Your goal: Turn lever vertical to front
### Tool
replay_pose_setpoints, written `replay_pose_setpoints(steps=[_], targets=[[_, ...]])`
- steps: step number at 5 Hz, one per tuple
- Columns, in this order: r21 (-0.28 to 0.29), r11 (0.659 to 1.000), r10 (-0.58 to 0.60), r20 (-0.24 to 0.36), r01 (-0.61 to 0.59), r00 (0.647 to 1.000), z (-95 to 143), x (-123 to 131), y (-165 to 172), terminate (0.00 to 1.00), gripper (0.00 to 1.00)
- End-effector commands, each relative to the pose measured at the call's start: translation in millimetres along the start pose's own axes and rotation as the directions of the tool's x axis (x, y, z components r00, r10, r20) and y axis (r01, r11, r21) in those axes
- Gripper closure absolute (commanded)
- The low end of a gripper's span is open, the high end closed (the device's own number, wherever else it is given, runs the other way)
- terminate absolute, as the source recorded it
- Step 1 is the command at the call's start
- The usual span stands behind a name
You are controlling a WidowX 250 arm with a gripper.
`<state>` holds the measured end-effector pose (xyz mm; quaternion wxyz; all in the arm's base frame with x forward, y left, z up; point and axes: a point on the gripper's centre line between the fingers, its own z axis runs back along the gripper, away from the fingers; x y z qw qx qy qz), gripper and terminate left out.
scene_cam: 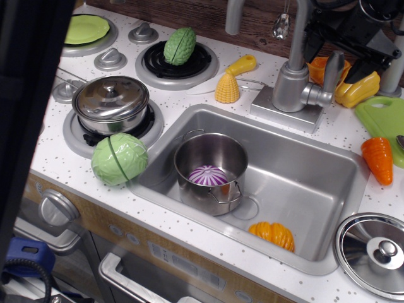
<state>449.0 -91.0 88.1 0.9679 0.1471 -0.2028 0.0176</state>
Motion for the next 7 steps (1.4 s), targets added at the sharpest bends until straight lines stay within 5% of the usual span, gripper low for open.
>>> replay_pose_setpoints(steps=[1,2,3,5,7], targets=[[-0.027,0.999,0.027,0.076,-0.025,0.997,10,21,11,0.00,0.00],[-0.039,0.999,0.032,0.080,-0.029,0.996,5,24,10,0.00,0.00],[-0.028,0.999,0.047,0.055,-0.045,0.997,7,22,5,0.00,1.00],[-0.041,0.996,0.085,0.014,-0.084,0.996,18,12,-4,0.00,1.00],[-0.036,0.993,0.112,-0.111,-0.116,0.988,43,-13,-14,0.00,1.00]])
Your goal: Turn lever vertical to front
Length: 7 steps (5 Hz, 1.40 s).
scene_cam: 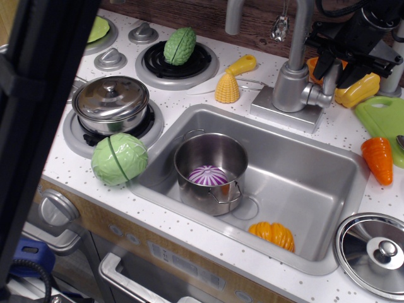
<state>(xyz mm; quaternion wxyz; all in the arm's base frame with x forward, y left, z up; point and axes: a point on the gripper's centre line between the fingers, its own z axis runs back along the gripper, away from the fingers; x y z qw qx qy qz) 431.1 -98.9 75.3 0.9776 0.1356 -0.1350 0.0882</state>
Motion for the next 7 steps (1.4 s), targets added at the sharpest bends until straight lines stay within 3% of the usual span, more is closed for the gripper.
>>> replay_pose_setpoints(steps=[1,2,4,6,7], targets=[[-0.093,0.996,0.000,-0.010,-0.001,1.000,45,-9,-4,0.00,1.00],[-0.164,0.986,0.002,-0.067,-0.013,0.998,32,-15,-4,0.00,1.00],[-0.224,0.975,-0.016,-0.081,-0.002,0.997,7,-23,-7,0.00,1.00],[-0.223,0.975,-0.021,-0.065,0.006,0.998,-6,-25,-9,0.00,1.00],[-0.224,0.974,-0.027,-0.064,0.012,0.998,-7,-24,-7,1.00,1.00]])
